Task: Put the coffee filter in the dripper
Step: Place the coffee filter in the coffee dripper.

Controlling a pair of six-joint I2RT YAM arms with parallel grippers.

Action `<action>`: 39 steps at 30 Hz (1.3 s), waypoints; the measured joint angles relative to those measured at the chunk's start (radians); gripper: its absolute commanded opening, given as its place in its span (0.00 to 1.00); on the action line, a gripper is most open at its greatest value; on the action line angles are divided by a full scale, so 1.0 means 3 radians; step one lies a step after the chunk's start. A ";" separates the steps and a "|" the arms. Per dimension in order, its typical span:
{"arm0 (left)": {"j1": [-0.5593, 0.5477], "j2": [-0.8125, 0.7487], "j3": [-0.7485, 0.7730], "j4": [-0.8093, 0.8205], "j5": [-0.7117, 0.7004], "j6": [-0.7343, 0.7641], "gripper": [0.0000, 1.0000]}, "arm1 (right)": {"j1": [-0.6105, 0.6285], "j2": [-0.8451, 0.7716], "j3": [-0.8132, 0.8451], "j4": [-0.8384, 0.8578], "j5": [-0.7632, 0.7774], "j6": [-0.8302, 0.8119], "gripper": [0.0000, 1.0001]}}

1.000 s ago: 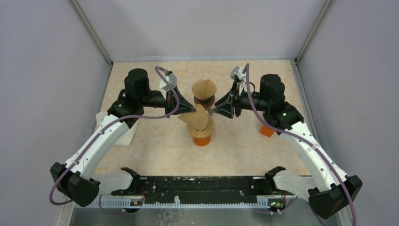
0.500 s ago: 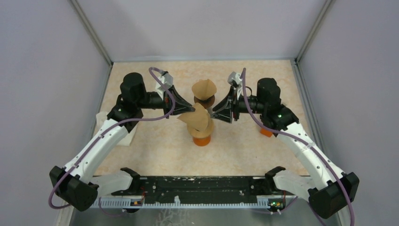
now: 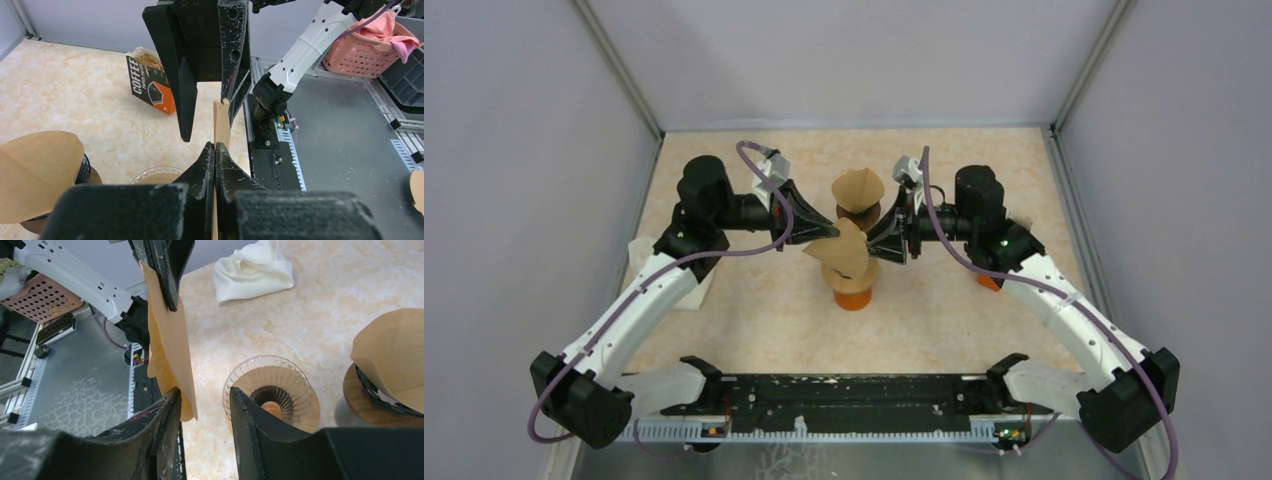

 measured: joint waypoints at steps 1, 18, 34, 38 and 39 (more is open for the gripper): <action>0.0000 0.0000 -0.0005 0.0017 0.0006 -0.0013 0.00 | 0.0019 0.0005 0.0000 0.0022 -0.0004 0.0003 0.41; 0.0001 0.0000 -0.0098 0.0219 0.0070 -0.0156 0.17 | 0.0146 0.0187 0.0001 0.0323 -0.0098 0.0144 0.00; 0.0001 -0.0047 -0.0093 -0.0085 -0.0510 0.0022 0.70 | 0.0169 0.0013 0.0289 -0.0538 0.0665 0.0034 0.00; -0.0004 -0.0066 -0.0051 -0.0242 -0.0860 -0.0004 0.75 | 0.0233 0.0009 0.0450 -0.0860 0.1019 0.0065 0.00; -0.0014 -0.0075 -0.0011 -0.0318 -0.0994 -0.0011 0.76 | 0.0251 0.0009 0.0490 -0.0947 0.1118 0.0089 0.00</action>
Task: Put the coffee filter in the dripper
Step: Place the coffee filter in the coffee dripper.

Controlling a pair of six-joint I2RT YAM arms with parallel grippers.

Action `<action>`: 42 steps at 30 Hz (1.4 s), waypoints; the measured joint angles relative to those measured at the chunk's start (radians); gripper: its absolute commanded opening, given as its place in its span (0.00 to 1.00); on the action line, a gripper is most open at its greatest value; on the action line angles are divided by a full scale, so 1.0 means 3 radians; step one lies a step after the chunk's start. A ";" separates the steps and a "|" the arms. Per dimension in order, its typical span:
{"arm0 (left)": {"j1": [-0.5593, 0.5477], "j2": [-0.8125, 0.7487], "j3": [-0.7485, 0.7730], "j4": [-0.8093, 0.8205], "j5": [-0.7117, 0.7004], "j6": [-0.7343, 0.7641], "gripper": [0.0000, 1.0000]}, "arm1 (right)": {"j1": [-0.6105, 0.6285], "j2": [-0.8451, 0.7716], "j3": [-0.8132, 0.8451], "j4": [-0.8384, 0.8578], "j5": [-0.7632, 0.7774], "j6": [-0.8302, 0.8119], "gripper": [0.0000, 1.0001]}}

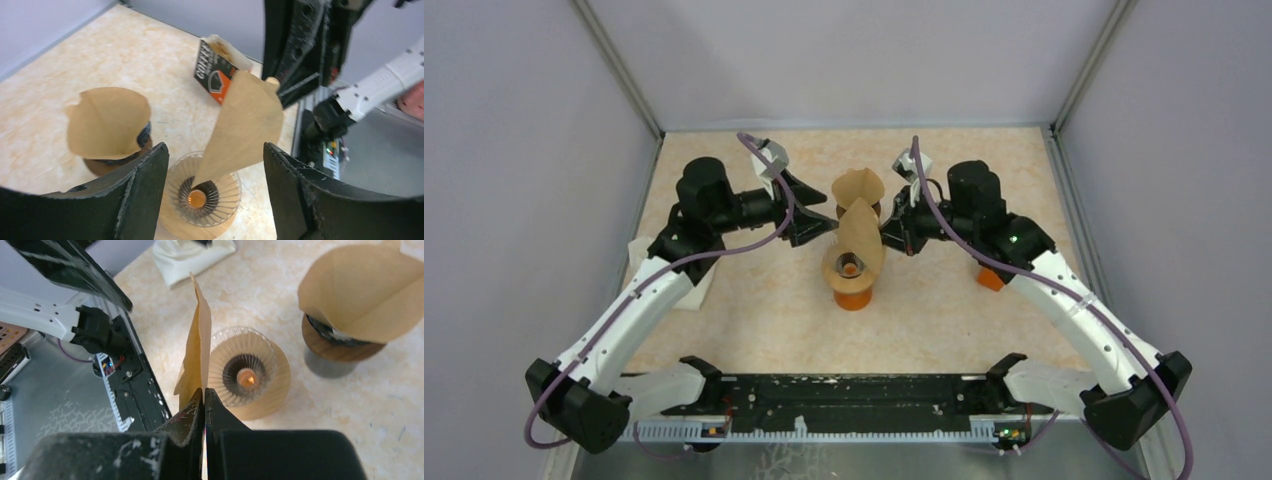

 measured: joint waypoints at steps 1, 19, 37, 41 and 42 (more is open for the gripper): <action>-0.0010 -0.0008 0.0022 -0.0036 -0.0071 -0.0003 0.77 | 0.0014 -0.0001 0.0023 -0.0064 0.0070 0.0022 0.00; -0.0735 0.0075 0.0399 -0.1151 -0.2550 -0.0470 0.82 | 0.0370 0.0123 0.0935 -0.1319 0.1272 0.0474 0.00; -0.1324 0.0534 0.0838 -0.1629 -0.3794 -0.0809 0.83 | 0.1048 0.0975 0.1918 -0.2360 0.2500 0.0933 0.00; -0.1375 0.0486 0.0819 -0.1554 -0.3737 -0.0899 0.83 | 0.1120 0.1115 0.2052 -0.2518 0.2654 0.1049 0.00; -0.1390 0.0463 0.0810 -0.1532 -0.3718 -0.0914 0.83 | 0.1138 0.1152 0.2099 -0.2560 0.2691 0.1078 0.00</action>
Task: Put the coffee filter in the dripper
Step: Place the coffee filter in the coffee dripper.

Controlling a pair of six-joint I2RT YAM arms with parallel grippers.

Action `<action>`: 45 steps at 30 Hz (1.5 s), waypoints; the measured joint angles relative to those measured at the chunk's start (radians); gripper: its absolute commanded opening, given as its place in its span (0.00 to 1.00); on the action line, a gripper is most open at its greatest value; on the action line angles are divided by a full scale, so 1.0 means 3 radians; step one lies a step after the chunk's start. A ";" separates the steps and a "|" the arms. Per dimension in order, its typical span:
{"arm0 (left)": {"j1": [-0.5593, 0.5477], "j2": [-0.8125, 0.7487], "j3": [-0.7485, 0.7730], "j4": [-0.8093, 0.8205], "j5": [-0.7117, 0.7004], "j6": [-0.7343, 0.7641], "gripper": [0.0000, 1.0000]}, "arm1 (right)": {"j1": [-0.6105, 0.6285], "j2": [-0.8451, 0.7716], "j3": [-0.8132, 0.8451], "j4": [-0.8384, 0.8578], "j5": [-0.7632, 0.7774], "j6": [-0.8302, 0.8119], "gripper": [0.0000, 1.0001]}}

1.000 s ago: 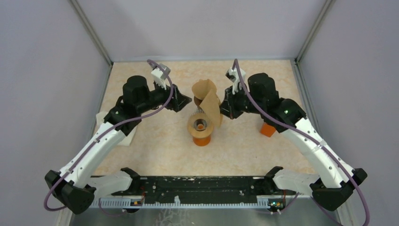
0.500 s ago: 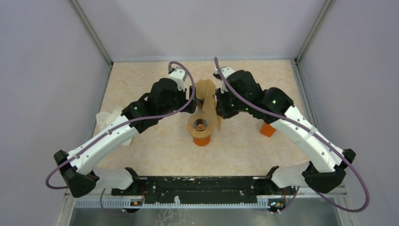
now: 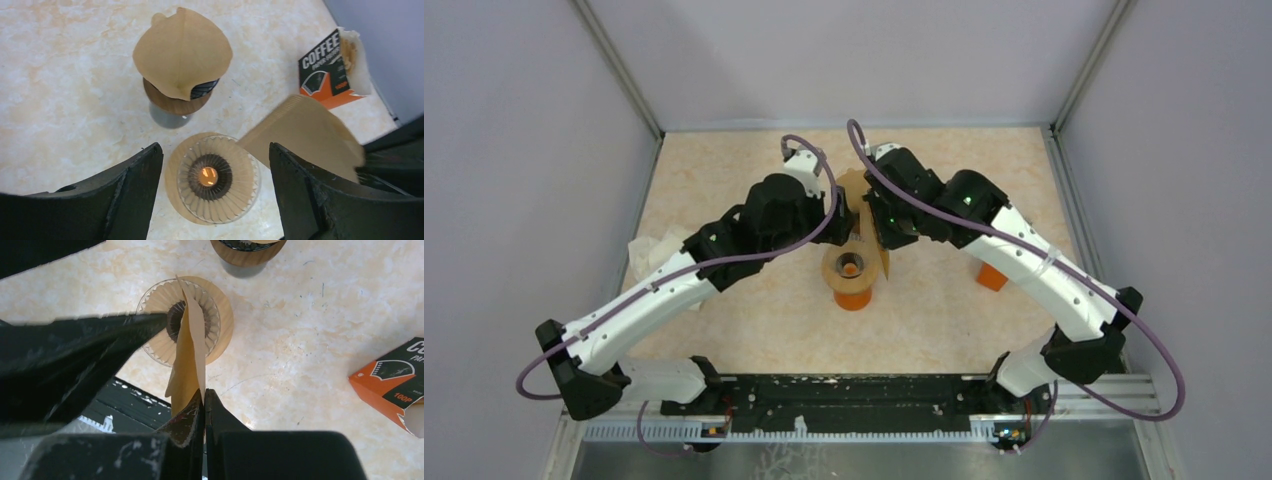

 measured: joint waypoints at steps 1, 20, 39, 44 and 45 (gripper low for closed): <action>-0.0020 -0.0037 -0.0020 0.0034 0.0020 -0.0028 0.83 | 0.0015 0.0042 0.0050 -0.0042 0.0038 0.0032 0.00; -0.0135 -0.0467 -0.0637 0.1034 0.0362 -0.0497 0.85 | 0.0067 0.0384 0.0317 -0.0336 0.0481 0.0407 0.00; -0.0188 -0.0235 -0.0629 0.0843 0.0228 -0.0468 0.74 | 0.0146 0.0504 0.0500 -0.0459 0.0676 0.0440 0.00; -0.0189 -0.0192 -0.0526 0.0645 0.0109 -0.0411 0.70 | 0.0146 0.0502 0.0500 -0.0429 0.0675 0.0440 0.00; -0.0189 -0.0192 -0.0510 0.0607 0.0095 -0.0406 0.70 | 0.0146 0.0502 0.0500 -0.0421 0.0675 0.0440 0.00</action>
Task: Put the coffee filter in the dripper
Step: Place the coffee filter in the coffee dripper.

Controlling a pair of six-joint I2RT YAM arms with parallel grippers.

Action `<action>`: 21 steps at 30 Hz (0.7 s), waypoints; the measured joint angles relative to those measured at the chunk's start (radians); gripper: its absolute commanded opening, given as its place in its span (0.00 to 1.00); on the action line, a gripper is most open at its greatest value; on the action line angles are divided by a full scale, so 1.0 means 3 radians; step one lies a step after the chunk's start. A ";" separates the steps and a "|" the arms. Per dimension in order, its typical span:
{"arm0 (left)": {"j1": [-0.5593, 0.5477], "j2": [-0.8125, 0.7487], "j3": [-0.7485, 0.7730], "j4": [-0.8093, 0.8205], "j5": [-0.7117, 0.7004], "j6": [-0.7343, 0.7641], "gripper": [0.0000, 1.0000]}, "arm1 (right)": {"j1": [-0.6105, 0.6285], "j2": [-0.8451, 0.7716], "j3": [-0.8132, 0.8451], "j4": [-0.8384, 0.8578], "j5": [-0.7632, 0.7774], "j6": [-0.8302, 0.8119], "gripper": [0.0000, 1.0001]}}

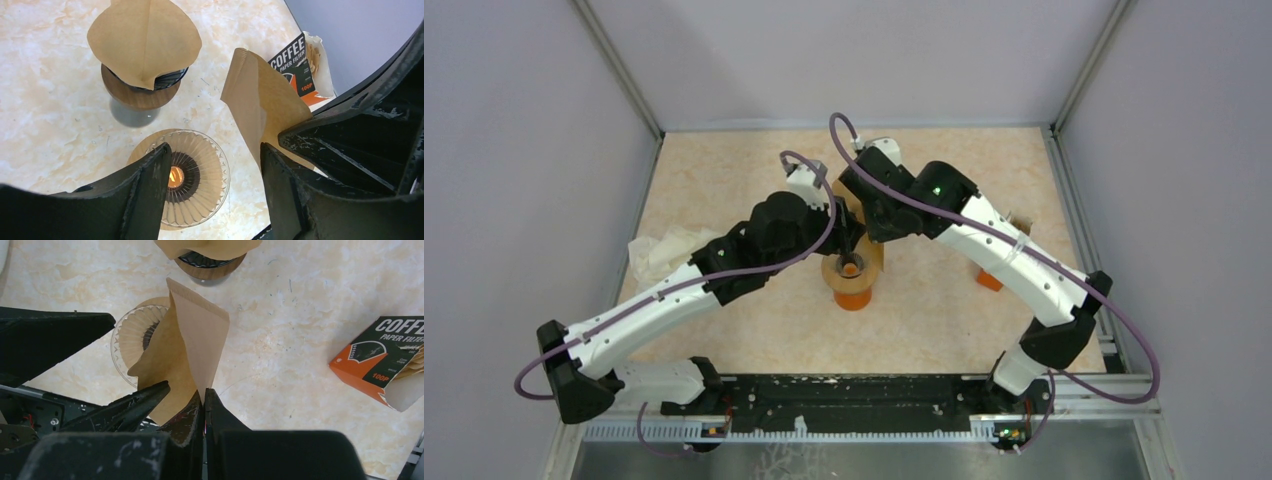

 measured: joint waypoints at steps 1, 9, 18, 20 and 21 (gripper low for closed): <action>0.0000 0.0000 0.0017 -0.0028 -0.0008 0.0004 0.69 | 0.0000 -0.0001 0.0000 0.0019 -0.0004 0.0000 0.00; -0.0008 0.0001 0.0103 -0.0114 0.0017 0.0015 0.58 | 0.0000 -0.0001 -0.0006 0.0164 -0.0085 -0.0001 0.00; -0.0020 0.0001 0.0178 -0.0347 0.0014 0.0011 0.24 | 0.0000 -0.0032 -0.0011 0.0254 -0.0156 -0.0003 0.00; -0.0022 0.0001 0.0225 -0.0413 0.0001 0.0014 0.15 | 0.0000 -0.0048 -0.0038 0.0295 -0.0164 -0.0010 0.00; -0.0023 0.0001 0.0244 -0.0443 -0.0006 0.0013 0.12 | 0.0000 -0.0060 -0.0064 0.0312 -0.0167 -0.0011 0.00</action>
